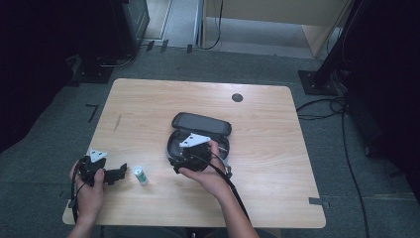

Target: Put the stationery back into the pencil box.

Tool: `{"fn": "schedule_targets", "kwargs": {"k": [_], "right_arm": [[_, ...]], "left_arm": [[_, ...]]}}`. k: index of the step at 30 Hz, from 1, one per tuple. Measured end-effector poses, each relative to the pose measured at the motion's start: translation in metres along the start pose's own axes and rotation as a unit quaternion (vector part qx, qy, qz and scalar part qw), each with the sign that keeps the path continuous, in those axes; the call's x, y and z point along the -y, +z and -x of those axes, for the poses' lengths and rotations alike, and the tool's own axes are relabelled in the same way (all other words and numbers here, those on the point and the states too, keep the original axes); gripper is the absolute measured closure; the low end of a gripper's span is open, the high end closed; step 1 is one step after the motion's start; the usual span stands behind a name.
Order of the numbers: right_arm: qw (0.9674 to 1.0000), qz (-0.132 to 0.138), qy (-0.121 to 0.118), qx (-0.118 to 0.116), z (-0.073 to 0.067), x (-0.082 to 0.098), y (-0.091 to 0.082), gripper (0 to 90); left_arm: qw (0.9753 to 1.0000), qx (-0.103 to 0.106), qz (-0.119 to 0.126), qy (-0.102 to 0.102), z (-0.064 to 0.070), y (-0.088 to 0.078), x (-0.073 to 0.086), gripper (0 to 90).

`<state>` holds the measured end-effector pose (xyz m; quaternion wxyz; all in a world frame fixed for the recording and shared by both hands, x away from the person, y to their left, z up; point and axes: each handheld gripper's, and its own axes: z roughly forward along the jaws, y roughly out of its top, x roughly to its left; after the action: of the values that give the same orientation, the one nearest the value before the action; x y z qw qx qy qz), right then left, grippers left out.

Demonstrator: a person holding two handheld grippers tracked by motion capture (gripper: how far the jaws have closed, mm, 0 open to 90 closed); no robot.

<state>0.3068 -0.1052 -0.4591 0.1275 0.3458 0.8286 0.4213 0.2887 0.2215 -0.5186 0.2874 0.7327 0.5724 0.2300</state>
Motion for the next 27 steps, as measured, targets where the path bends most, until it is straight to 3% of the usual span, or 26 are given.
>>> {"fn": "schedule_targets", "kwargs": {"k": [27], "right_arm": [[0.9989,0.014,-0.027,-0.034,-0.046,-0.008,0.026,24.5]], "left_arm": [[1.0000,0.000,0.000,0.001,0.000,0.000,0.000,0.0]]}}
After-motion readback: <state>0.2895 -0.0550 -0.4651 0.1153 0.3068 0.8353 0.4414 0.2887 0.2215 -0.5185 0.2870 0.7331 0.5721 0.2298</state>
